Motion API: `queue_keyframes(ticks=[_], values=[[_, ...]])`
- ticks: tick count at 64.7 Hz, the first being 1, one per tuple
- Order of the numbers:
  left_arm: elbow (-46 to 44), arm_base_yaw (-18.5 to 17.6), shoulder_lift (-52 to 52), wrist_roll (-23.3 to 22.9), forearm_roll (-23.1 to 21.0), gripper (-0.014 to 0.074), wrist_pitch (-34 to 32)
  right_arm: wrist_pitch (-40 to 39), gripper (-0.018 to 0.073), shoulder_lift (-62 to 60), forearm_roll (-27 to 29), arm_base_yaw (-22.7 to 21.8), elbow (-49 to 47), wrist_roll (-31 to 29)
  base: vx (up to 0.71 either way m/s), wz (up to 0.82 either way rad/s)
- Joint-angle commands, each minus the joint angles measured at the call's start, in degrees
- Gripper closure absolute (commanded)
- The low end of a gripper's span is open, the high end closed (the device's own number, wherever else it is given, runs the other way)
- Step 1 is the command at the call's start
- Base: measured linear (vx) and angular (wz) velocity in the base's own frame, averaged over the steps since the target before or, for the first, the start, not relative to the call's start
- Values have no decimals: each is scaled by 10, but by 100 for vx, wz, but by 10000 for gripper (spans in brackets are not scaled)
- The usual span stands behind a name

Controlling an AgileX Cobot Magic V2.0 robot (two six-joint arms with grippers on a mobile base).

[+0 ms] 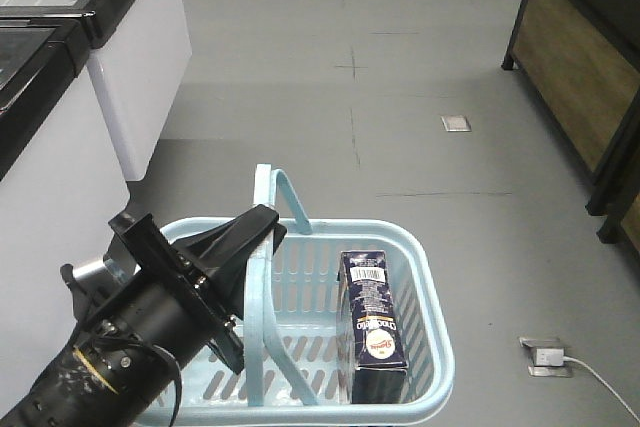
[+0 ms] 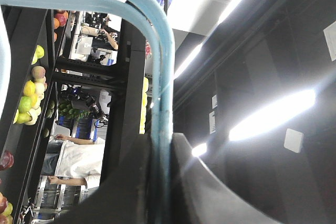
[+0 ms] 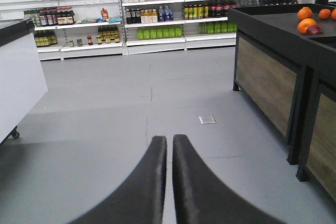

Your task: Left arm holds basket, right arm returns cookies

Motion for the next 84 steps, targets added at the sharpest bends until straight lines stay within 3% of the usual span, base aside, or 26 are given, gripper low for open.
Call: queue_keyframes(ticks=[1,84], values=[[-17,-4,-23,-3,5,599,-160,-43,562,-7,-3,0,10,-3,0,0],[-17,-4,-23,-3,5,599,-160,-43,562,-7,-3,0,10,-3,0,0]])
